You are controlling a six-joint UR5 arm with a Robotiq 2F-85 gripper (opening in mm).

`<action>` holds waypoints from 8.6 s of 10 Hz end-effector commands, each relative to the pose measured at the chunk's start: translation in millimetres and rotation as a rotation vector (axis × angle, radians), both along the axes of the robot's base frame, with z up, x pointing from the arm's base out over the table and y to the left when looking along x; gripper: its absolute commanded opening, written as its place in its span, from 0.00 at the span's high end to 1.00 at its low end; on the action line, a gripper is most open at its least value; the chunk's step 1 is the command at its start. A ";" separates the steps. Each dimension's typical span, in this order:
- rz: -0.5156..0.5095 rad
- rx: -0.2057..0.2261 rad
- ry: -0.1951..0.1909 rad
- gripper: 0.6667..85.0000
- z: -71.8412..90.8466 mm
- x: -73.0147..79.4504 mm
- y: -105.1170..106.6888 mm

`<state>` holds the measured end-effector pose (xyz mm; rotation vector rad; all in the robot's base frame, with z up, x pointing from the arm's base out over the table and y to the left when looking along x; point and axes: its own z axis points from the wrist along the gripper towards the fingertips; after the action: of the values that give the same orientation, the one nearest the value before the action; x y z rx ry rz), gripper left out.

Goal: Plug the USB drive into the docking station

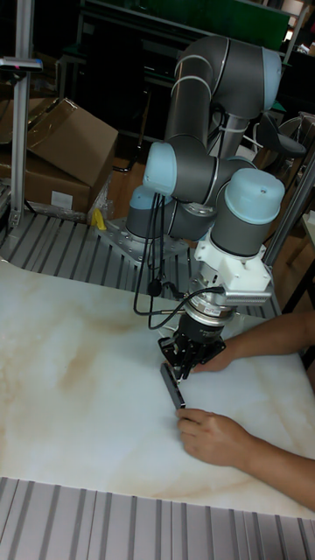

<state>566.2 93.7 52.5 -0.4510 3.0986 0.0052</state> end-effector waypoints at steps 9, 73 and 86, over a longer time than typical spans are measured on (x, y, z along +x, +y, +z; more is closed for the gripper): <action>-0.011 0.005 -0.010 0.99 -2.8 3.5 0.5; 0.190 0.008 -0.022 0.99 2.4 -4.3 2.0; 0.238 0.012 -0.035 0.99 3.2 5.0 1.3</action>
<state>569.7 89.0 54.9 -0.8222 2.9910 -0.0148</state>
